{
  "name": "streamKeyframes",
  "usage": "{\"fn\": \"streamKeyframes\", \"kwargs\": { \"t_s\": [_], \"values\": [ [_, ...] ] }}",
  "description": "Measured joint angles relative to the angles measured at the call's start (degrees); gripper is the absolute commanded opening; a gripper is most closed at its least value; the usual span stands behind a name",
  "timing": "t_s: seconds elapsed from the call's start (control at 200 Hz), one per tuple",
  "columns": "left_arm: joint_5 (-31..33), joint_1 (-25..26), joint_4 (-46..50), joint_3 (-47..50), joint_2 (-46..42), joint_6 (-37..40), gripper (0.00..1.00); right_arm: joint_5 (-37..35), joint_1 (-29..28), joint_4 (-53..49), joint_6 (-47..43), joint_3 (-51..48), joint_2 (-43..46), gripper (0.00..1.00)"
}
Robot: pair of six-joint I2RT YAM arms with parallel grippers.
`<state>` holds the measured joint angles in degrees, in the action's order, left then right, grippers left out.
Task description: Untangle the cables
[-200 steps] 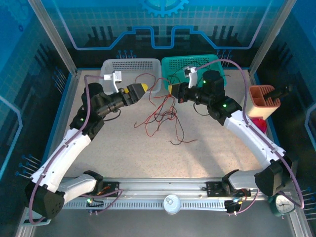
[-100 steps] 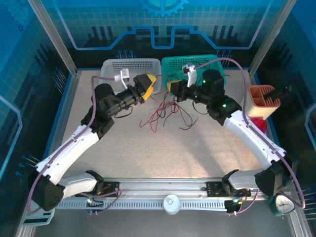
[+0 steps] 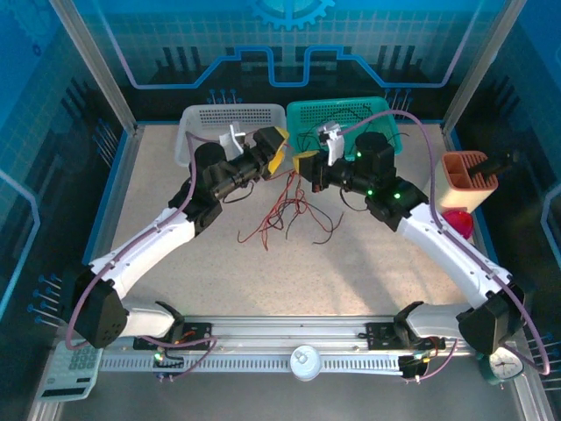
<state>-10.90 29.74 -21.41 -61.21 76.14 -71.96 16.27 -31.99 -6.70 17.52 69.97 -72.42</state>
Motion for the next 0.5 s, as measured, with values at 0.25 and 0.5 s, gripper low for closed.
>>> {"fn": "streamKeyframes", "kwargs": {
  "t_s": [0.25,0.5],
  "values": [
    [2.4,-1.2,-2.2,0.1,0.0,0.3,0.69,0.0,0.0,0.1,0.0,-2.4,2.3,0.00],
    [3.0,-2.3,-4.8,0.6,1.8,0.9,0.62,0.2,0.0,0.3,0.0,-3.7,3.8,0.00]
  ]
}}
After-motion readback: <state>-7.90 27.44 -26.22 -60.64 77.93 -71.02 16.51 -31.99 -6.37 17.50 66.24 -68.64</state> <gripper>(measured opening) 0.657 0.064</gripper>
